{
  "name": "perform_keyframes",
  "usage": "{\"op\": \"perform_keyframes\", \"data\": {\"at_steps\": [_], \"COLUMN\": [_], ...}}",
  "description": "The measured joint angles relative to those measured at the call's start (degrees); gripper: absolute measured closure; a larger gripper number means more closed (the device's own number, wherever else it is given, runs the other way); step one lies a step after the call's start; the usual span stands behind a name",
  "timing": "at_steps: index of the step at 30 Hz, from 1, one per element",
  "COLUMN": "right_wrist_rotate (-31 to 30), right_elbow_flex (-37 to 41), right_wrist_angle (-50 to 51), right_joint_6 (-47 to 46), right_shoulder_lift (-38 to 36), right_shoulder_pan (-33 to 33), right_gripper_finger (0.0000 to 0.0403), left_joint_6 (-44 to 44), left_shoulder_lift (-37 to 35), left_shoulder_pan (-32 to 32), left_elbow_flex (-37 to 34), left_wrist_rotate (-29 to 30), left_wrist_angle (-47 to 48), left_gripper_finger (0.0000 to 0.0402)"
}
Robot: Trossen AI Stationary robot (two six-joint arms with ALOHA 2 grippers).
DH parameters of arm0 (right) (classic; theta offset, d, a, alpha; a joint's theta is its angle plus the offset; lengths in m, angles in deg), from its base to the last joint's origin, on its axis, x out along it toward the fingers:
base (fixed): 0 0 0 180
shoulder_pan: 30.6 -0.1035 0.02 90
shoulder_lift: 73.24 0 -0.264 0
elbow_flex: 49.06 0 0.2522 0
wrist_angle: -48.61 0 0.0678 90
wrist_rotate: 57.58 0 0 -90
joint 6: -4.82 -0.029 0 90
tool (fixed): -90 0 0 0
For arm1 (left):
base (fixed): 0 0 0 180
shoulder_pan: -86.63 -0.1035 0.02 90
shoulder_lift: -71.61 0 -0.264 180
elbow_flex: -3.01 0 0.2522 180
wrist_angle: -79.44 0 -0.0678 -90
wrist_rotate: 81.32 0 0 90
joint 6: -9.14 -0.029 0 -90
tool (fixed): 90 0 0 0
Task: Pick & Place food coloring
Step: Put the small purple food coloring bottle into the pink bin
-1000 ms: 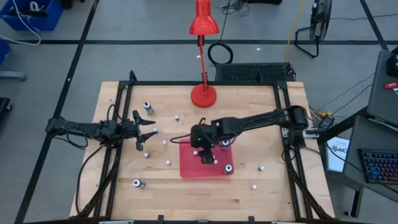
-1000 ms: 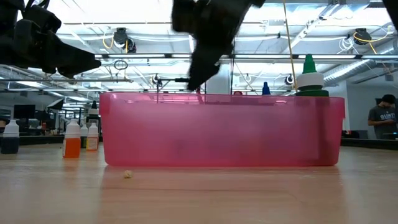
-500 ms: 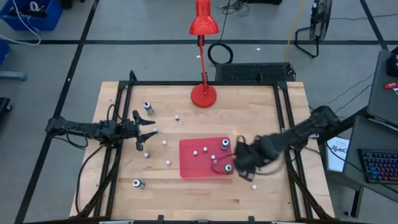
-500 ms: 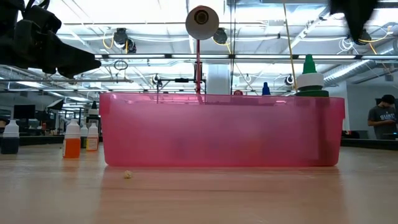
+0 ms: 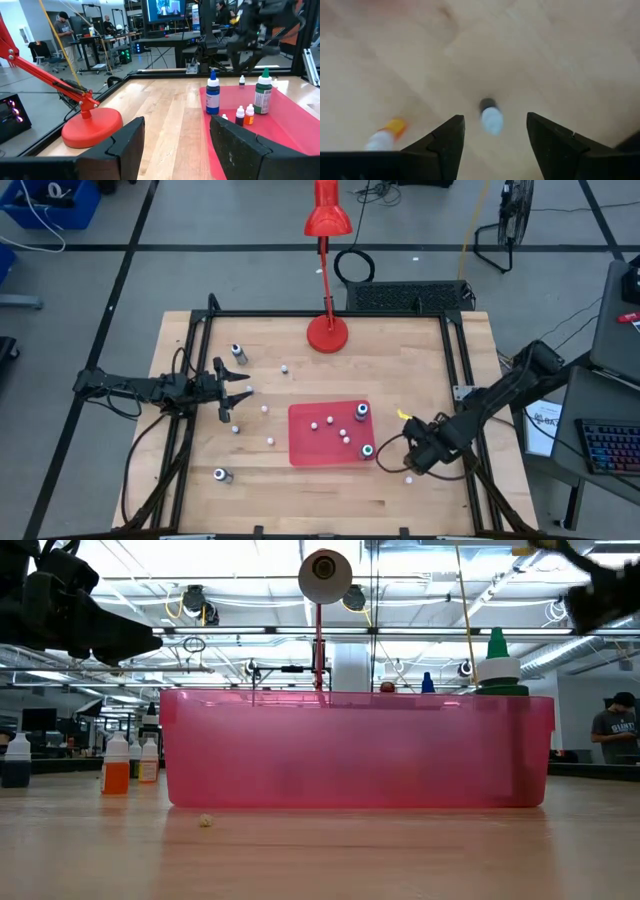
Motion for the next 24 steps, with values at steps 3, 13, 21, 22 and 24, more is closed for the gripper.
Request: {"op": "perform_keyframes", "data": {"at_steps": [3, 13, 21, 22, 24], "right_wrist_rotate": [0.21, 6.08, 4.41, 4.41, 4.42], "right_elbow_flex": [4.06, 10.99, 11.39, 11.39, 11.39], "right_wrist_angle": [-4.39, -14.58, -15.08, -15.08, -15.11], "right_joint_6": [0.02, -2.54, -2.72, -2.36, -1.24], "right_shoulder_lift": [-0.02, -0.02, -0.02, -0.02, -0.02], "right_shoulder_pan": [0.38, 0.67, 0.67, 0.67, 0.69], "right_gripper_finger": [0.0205, 0.0207, 0.0243, 0.0254, 0.0281], "left_joint_6": [0.00, 0.00, 0.00, 0.00, 0.00], "left_shoulder_lift": [0.01, 0.02, 0.00, 0.02, 0.02], "left_shoulder_pan": [0.01, 0.02, 0.00, 0.02, 0.02], "left_elbow_flex": [0.00, 0.00, 0.00, 0.00, 0.00], "left_wrist_rotate": [0.02, 0.00, 0.02, 0.02, 0.02], "left_wrist_angle": [0.00, 0.00, 0.02, 0.00, 0.00], "left_gripper_finger": [0.0176, 0.0176, 0.0176, 0.0176, 0.0176]}}
